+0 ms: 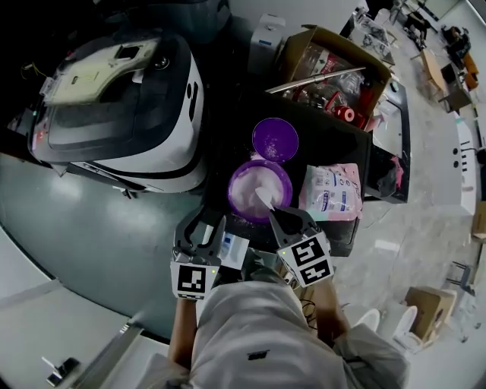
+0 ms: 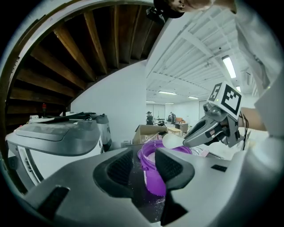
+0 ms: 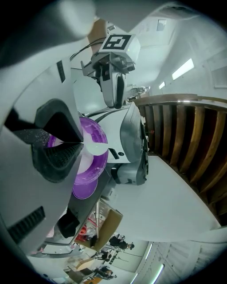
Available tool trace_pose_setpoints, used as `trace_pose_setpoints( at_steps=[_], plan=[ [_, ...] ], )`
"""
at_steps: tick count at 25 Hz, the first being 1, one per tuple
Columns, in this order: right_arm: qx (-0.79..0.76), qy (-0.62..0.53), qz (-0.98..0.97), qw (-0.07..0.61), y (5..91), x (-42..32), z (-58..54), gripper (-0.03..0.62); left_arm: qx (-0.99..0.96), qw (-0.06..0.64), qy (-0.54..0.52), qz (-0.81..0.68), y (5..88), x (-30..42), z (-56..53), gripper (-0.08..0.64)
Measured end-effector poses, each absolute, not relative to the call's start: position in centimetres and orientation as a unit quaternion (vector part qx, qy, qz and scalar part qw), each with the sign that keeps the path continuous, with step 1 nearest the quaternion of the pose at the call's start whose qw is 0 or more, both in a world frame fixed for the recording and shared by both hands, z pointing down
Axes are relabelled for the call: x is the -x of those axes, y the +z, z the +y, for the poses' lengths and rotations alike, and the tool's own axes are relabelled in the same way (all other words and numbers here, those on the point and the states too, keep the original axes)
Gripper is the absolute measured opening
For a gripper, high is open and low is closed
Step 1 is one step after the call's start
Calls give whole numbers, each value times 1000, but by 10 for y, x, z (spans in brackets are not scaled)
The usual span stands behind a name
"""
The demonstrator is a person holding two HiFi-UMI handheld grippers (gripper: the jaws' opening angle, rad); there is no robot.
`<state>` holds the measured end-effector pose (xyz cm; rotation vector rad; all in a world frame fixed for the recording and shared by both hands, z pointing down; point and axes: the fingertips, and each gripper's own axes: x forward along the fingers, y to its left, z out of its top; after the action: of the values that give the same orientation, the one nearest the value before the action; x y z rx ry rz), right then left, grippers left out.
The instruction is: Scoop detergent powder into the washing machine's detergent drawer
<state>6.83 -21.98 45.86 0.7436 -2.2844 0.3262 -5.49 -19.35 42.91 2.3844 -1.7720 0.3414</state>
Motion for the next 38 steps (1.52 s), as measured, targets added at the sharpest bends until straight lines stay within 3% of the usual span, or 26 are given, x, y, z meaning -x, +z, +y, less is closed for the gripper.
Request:
trace_pose_setpoints(
  at_steps=[38],
  plan=[
    [-255,170,-782,542,525,-29,-271,8,-849,87,99,-512,456,80,-250,169]
  ],
)
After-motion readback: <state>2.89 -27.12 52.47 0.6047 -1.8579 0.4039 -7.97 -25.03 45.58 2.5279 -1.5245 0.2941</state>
